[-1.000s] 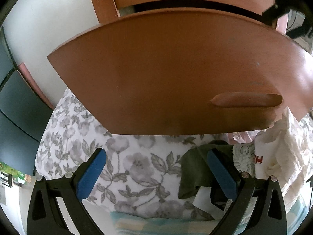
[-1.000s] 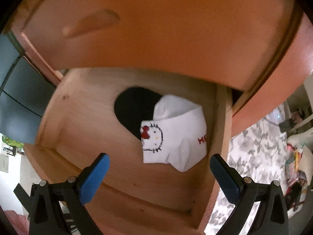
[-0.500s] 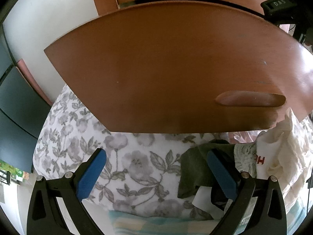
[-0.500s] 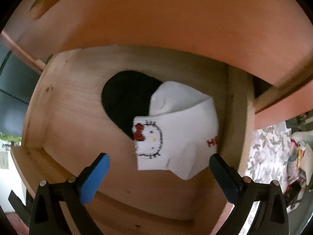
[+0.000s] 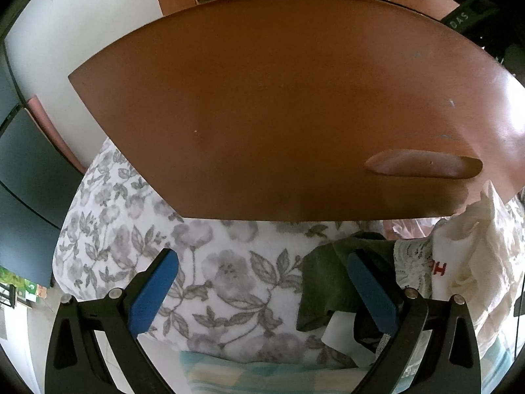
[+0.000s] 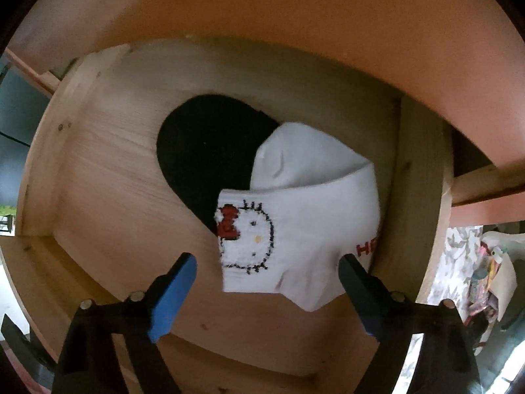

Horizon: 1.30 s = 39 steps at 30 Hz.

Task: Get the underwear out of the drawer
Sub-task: 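Raise the right gripper into the drawer toward the white Hello Kitty garment, then close the right gripper on the white Hello Kitty garment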

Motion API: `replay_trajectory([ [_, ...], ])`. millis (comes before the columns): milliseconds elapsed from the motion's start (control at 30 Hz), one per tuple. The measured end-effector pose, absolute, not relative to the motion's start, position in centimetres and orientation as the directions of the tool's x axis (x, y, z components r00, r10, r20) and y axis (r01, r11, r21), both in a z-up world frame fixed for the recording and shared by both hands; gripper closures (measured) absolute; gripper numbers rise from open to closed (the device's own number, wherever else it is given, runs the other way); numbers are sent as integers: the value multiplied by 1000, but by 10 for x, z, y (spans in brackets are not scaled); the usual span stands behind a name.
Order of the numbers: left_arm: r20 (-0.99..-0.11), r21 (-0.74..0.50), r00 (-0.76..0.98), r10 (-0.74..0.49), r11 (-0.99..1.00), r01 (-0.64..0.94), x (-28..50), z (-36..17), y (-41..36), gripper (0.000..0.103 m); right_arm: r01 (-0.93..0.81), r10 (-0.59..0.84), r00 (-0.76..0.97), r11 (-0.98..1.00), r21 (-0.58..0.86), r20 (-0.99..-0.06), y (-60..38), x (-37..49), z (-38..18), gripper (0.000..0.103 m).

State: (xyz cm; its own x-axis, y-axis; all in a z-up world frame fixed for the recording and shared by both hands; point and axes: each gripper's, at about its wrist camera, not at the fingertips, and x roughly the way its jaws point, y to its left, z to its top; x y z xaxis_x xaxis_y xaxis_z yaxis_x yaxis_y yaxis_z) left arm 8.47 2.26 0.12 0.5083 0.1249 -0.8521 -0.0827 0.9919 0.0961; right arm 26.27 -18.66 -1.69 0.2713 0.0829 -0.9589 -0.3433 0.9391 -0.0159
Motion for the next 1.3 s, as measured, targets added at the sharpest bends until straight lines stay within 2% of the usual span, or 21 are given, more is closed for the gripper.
replay_trajectory([
  [267, -858, 86, 501, 117, 993, -85, 85, -1, 24, 1, -346, 47, 227, 937, -36, -973, -176, 272, -24, 17],
  [333, -858, 84, 500, 116, 993, -85, 85, -1, 24, 1, -350, 23, 228, 935, -60, -973, -171, 276, -25, 25],
  [500, -860, 80, 497, 112, 993, -86, 85, -2, 24, 1, -337, 11, 249, 938, -76, -968, -173, 271, -23, 33],
  [567, -861, 77, 497, 110, 993, -86, 85, -1, 25, 1, -349, 33, 257, 935, -61, -966, -172, 268, -21, 48],
  [1033, -867, 63, 489, 100, 994, -91, 86, -2, 27, 1, -334, 102, 346, 942, -20, -933, -179, 252, -4, 79],
  [1300, -867, 65, 487, 102, 994, -94, 86, -2, 27, 1, -312, 153, 417, 950, 17, -896, -200, 230, 8, 81],
])
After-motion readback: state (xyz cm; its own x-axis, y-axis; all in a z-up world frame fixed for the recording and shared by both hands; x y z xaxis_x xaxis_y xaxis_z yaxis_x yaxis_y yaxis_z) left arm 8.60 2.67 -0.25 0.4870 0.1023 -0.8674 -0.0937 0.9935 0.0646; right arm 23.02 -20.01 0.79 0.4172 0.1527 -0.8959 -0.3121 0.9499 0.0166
